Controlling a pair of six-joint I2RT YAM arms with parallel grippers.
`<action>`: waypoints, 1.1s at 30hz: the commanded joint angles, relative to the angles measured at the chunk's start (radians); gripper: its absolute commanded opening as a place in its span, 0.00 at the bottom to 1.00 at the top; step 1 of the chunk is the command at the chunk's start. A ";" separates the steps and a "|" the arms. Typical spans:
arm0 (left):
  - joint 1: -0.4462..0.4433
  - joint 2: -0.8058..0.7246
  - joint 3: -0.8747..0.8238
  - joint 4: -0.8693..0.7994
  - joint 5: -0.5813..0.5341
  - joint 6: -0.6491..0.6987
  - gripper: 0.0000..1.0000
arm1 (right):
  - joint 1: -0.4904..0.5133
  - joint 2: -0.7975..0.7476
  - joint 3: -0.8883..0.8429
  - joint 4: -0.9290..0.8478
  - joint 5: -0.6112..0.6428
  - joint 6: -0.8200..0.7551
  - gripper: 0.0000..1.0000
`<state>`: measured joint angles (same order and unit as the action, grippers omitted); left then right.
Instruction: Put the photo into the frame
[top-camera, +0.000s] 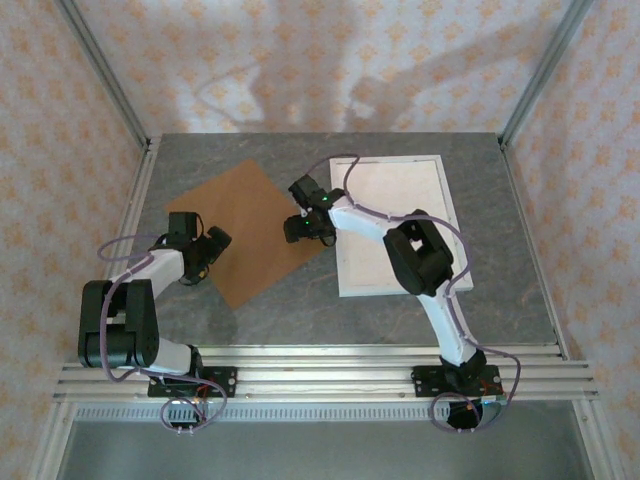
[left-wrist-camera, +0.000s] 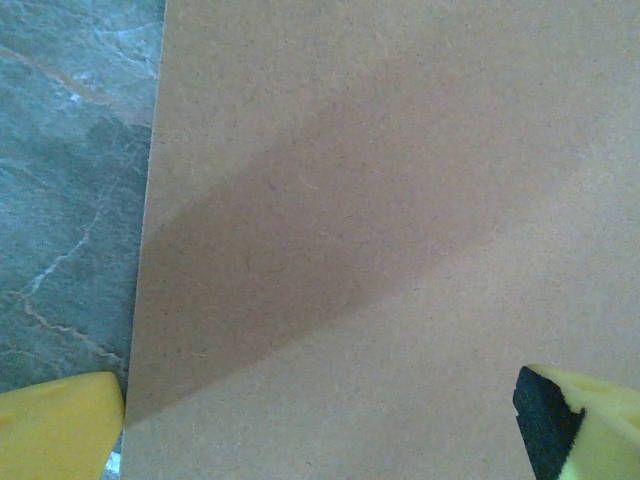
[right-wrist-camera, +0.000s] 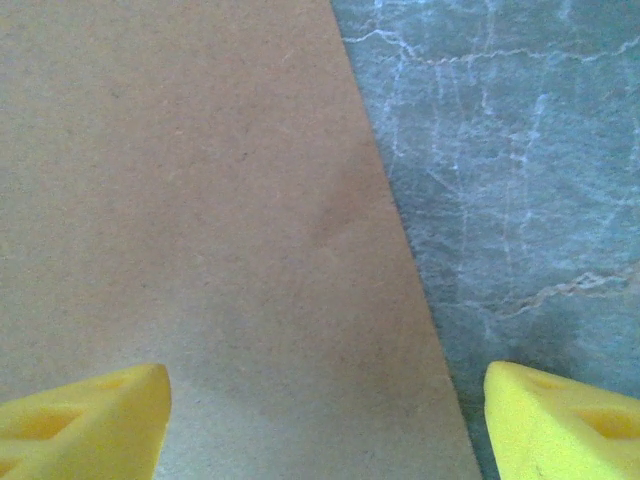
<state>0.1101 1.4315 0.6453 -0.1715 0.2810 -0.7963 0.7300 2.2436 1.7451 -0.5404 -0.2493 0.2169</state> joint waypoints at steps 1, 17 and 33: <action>-0.026 0.046 -0.009 0.033 0.028 -0.021 1.00 | 0.059 -0.023 -0.040 -0.013 -0.176 0.073 0.79; -0.084 0.040 -0.016 0.066 0.062 -0.039 1.00 | 0.075 -0.223 -0.094 0.042 -0.210 0.144 0.78; -0.286 0.072 0.019 0.129 0.051 -0.140 1.00 | 0.044 -0.432 -0.367 0.079 -0.109 0.203 0.78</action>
<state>-0.0982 1.4574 0.6506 -0.1261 0.0975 -0.8421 0.7563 1.8763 1.3979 -0.5331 -0.3180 0.3920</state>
